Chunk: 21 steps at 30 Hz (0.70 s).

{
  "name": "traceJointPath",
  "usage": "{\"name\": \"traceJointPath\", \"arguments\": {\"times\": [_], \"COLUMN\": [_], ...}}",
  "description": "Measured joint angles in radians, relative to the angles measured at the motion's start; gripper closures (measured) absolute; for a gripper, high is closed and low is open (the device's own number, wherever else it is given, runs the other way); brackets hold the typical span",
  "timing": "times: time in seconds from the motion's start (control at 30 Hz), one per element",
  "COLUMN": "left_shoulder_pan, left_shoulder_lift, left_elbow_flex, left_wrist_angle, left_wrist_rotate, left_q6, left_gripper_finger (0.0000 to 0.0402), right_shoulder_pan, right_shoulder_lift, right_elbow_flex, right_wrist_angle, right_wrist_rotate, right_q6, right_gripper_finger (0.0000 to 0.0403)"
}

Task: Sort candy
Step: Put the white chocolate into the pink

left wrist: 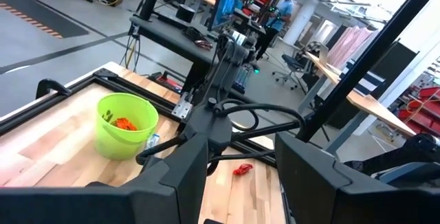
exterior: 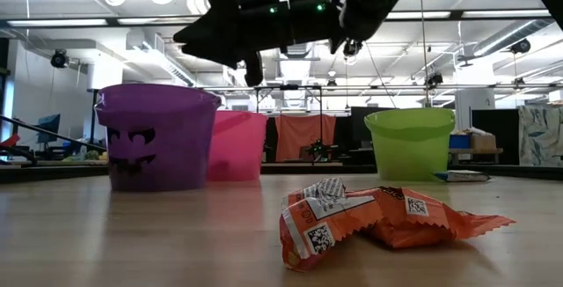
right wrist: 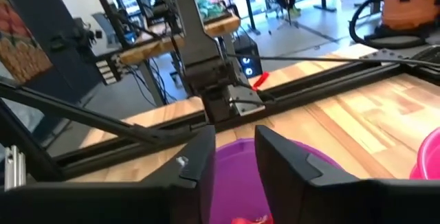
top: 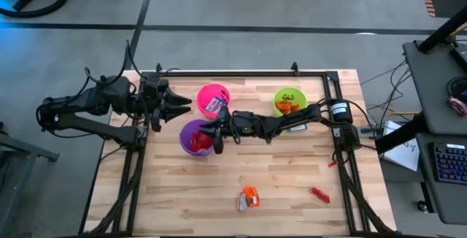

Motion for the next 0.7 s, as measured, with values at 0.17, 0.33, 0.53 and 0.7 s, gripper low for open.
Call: {"name": "traceJointPath", "arguments": {"times": [0.17, 0.33, 0.53, 0.7], "left_shoulder_pan": [0.0, 0.0, 0.0, 0.0], "left_shoulder_lift": [0.002, 0.002, 0.012, 0.042], "left_elbow_flex": [0.0, 0.0, 0.0, 0.0], "left_wrist_angle": [-0.007, -0.055, -0.116, -0.158], "left_wrist_rotate": [-0.002, -0.024, -0.026, -0.026], "left_q6": [0.0, -0.001, -0.008, -0.008], "left_gripper_finger": [0.0248, 0.0248, 0.0248, 0.0248], "right_shoulder_pan": [0.0, 0.0, 0.0, 0.0], "right_shoulder_lift": [0.0, -0.027, -0.168, -0.297], "right_elbow_flex": [0.042, 0.059, 0.06, 0.069], "right_wrist_angle": [-0.08, -0.102, -0.382, -0.686], "right_wrist_rotate": [0.0, -0.007, -0.008, -0.004], "right_q6": [-0.001, 0.007, 0.048, 0.142], "right_gripper_finger": [0.0275, 0.025, 0.0231, 0.0225]}}
